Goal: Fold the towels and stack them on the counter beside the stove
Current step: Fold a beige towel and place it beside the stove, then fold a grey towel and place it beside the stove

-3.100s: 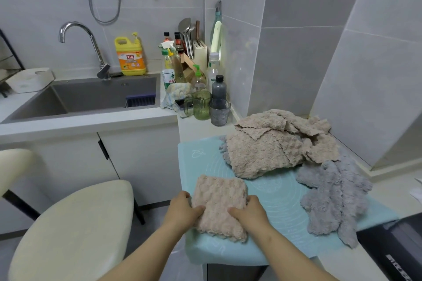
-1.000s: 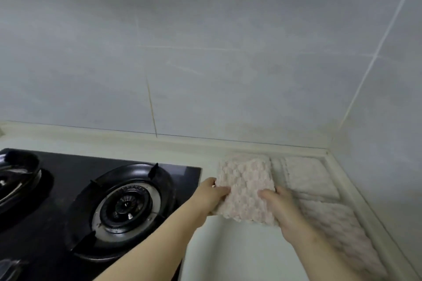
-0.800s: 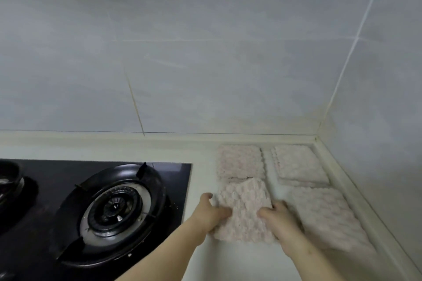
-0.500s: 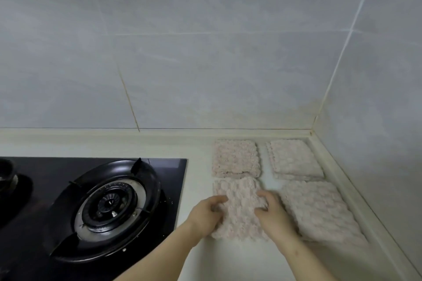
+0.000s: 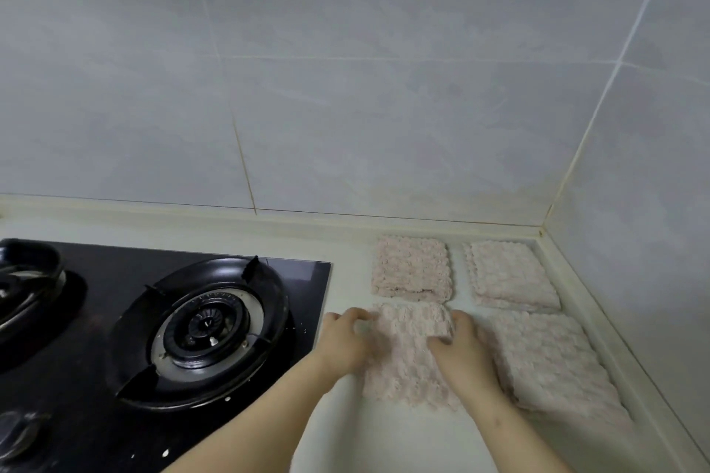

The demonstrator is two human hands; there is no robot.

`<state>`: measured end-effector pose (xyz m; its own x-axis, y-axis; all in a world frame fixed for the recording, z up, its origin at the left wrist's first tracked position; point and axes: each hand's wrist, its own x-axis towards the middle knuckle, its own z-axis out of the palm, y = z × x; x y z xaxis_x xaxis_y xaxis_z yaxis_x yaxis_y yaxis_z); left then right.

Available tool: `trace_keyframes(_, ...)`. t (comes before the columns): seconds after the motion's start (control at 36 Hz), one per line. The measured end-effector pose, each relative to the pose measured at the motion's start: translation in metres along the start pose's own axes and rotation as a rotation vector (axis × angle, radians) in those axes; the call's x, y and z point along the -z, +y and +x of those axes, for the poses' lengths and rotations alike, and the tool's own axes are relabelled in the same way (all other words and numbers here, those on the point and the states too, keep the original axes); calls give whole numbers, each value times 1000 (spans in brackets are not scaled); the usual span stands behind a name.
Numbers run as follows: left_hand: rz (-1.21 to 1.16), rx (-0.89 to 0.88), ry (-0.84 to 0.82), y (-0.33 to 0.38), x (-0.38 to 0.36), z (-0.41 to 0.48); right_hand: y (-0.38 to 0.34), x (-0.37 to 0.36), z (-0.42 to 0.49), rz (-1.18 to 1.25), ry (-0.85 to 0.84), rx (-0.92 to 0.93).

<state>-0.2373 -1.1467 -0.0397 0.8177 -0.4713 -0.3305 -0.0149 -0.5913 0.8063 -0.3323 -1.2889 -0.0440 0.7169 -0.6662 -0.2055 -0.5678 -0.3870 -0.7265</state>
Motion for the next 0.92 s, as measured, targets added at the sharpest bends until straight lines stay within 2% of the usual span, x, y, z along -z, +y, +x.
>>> trace_keyframes(0.08, -52, -61, 81, 6, 28, -13, -35, -1, -10, -13, -17, 87)
trace_keyframes(0.19, -162, -114, 215, 7, 85, -45, -89, -19, -28, 90, -62, 261)
trace_keyframes(0.36, -272, -105, 481, -34, 186, -110, -183, -74, -82, 216, -267, 501)
trace_keyframes(0.67, -323, 137, 946, -193, 341, -282, -304, -268, -243, 139, -795, 737)
trace_keyframes(0.81, -328, 265, 1075, -273, 404, -358, -347, -358, -325, 49, -933, 826)
trace_keyframes(0.92, -350, 349, 1164, -328, 440, -409, -373, -418, -379, 34, -1018, 829)
